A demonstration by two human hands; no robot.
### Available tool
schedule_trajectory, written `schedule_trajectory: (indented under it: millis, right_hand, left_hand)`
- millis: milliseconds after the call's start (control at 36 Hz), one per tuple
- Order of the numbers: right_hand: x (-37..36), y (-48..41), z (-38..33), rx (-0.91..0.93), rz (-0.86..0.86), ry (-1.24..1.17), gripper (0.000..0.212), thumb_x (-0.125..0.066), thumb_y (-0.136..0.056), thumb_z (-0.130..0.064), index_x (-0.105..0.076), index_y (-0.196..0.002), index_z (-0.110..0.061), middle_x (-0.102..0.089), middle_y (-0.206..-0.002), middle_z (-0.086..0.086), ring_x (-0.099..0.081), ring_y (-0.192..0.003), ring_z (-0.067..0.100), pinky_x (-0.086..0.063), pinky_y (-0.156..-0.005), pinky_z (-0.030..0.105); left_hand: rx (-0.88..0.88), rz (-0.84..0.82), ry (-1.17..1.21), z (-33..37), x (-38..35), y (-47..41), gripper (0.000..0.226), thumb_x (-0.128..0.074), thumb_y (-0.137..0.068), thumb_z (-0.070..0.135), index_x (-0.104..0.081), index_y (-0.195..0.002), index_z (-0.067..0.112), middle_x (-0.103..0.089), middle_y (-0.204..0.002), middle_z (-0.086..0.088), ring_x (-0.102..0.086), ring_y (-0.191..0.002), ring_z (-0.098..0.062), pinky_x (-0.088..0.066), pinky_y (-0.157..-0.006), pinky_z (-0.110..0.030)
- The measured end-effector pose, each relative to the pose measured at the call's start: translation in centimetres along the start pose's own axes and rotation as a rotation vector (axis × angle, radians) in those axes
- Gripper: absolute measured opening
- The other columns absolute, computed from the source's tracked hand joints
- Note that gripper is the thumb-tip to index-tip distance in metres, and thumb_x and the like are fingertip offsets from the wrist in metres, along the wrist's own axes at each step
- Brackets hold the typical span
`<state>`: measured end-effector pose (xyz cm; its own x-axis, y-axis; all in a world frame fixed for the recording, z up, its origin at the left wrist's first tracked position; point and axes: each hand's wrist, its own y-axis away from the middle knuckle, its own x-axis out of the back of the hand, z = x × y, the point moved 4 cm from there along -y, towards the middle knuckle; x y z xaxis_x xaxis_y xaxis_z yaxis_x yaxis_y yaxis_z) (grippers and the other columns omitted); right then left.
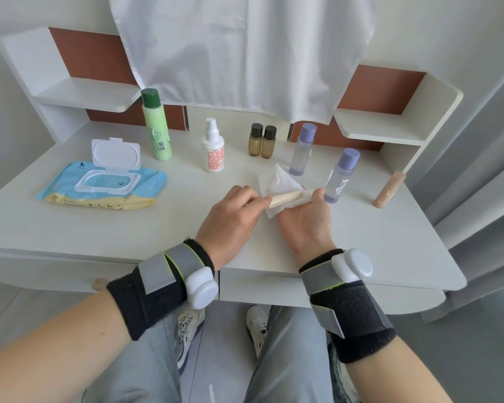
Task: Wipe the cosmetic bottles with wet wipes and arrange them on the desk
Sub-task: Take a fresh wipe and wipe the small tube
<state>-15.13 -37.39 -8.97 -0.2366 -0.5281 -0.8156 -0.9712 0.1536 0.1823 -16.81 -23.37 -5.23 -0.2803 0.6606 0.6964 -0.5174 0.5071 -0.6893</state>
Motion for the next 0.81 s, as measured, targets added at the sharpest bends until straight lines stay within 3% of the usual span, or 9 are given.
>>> schedule_trajectory:
  millis: [278,333,472,667,806]
  right_hand:
    - [0.1,0.9,-0.9,0.01,0.063,-0.023,0.067,-0.017,-0.104,-0.047,-0.028,-0.15,0.0,-0.039,-0.151,0.02,-0.039,-0.14,0.03,-0.029,-0.116,0.041]
    - [0.2,1.0,-0.9,0.01,0.078,-0.04,0.062,-0.017,-0.105,-0.045,-0.036,-0.145,0.0,-0.04,-0.15,0.016,-0.038,-0.14,0.028,-0.029,-0.116,0.039]
    - [0.2,0.9,-1.4,0.071,0.061,-0.107,0.047,-0.019,-0.106,-0.042,-0.044,-0.131,-0.011,-0.048,-0.142,0.013,-0.039,-0.14,0.025,-0.028,-0.118,0.038]
    - [0.4,1.2,-1.5,0.087,0.1,-0.086,0.051,-0.02,-0.106,-0.044,-0.044,-0.137,-0.012,-0.043,-0.15,0.012,-0.044,-0.137,0.026,-0.037,-0.112,0.037]
    - [0.9,1.8,-1.7,0.1,0.149,-0.042,0.036,-0.027,-0.105,-0.042,-0.048,-0.124,-0.019,-0.049,-0.146,0.009,-0.05,-0.132,0.025,-0.037,-0.112,0.039]
  left_hand:
    - [-0.08,0.001,-0.129,-0.5,0.9,0.6,0.038,-0.067,-0.072,-0.017,-0.07,-0.104,0.005,-0.058,-0.081,-0.008,-0.044,-0.075,-0.022,-0.045,-0.053,-0.034]
    - [-0.064,-0.003,-0.14,-1.1,1.4,0.9,0.034,-0.068,-0.075,-0.014,-0.07,-0.104,0.005,-0.058,-0.081,-0.008,-0.045,-0.075,-0.023,-0.046,-0.052,-0.035]
    - [0.144,0.032,-0.006,-3.9,2.8,1.5,0.028,-0.071,-0.081,-0.001,-0.071,-0.108,0.006,-0.06,-0.084,-0.008,-0.054,-0.075,-0.023,-0.043,-0.067,-0.027]
    - [0.385,-0.111,0.029,-5.8,2.2,1.4,0.012,-0.071,-0.084,0.015,-0.072,-0.095,0.014,-0.067,-0.078,-0.005,-0.058,-0.073,-0.027,-0.043,-0.066,-0.032]
    - [0.458,-0.176,0.036,-6.3,1.5,0.3,0.01,-0.068,-0.086,0.019,-0.071,-0.093,0.015,-0.068,-0.081,-0.005,-0.057,-0.078,-0.024,-0.036,-0.067,-0.029]
